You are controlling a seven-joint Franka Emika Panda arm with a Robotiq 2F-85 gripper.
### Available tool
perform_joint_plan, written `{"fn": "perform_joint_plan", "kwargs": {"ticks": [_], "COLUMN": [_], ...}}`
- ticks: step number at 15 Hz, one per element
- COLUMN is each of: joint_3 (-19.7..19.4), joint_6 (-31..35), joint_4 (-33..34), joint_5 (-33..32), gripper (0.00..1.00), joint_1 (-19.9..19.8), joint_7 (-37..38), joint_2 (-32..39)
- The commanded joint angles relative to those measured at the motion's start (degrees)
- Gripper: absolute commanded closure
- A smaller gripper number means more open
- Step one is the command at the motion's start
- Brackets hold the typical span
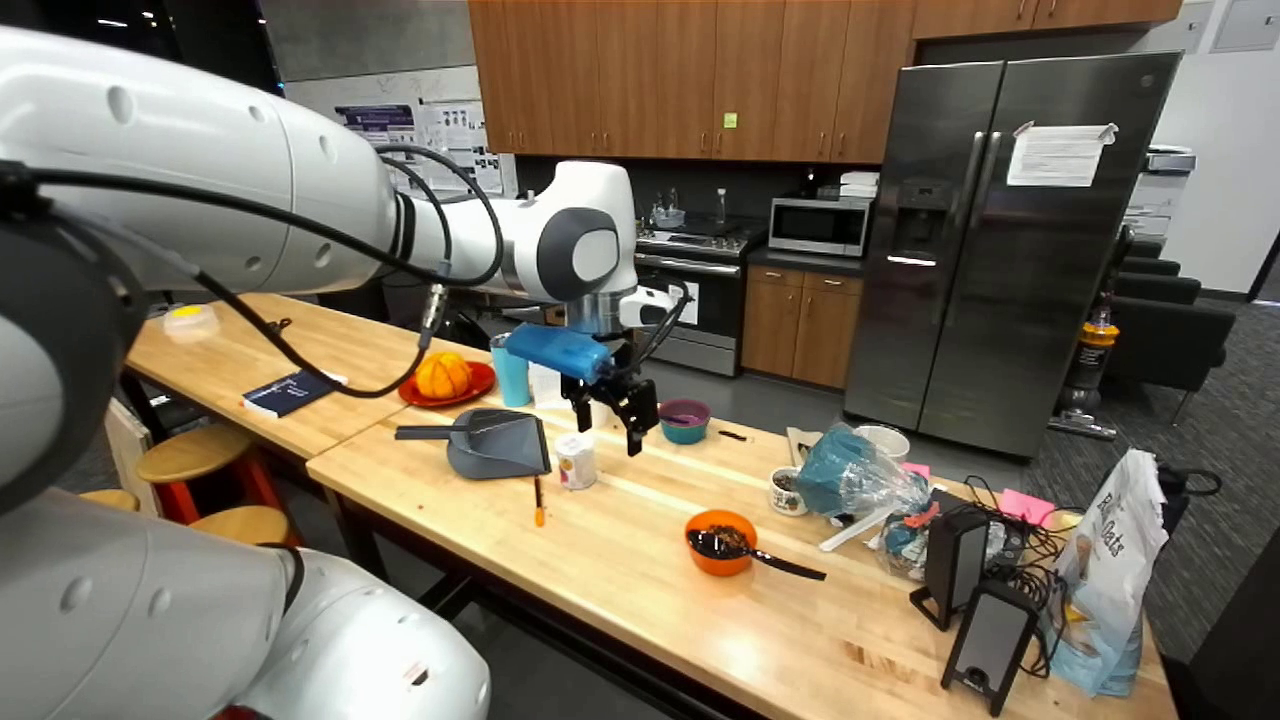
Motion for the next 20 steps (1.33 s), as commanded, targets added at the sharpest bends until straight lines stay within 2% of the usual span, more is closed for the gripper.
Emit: {"fn": "perform_joint_plan", "kwargs": {"ticks": [1, 7, 12, 20], "joint_3": [-0.14, 0.09, -1.08, -7.42], "joint_6": [2.9, 12.74, 19.8, 24.64], "joint_4": [0.16, -1.21, -2.68, 0.64], "joint_5": [0.91, 0.0, -0.14, -1.91], "gripper": [0.0, 0.0, 0.0, 0.0], "joint_1": [-3.69, -9.84, -13.6, -18.63], "joint_7": [7.28, 20.36, 28.02, 26.34], "joint_2": [1.88, 5.64, 7.47, 15.27]}}
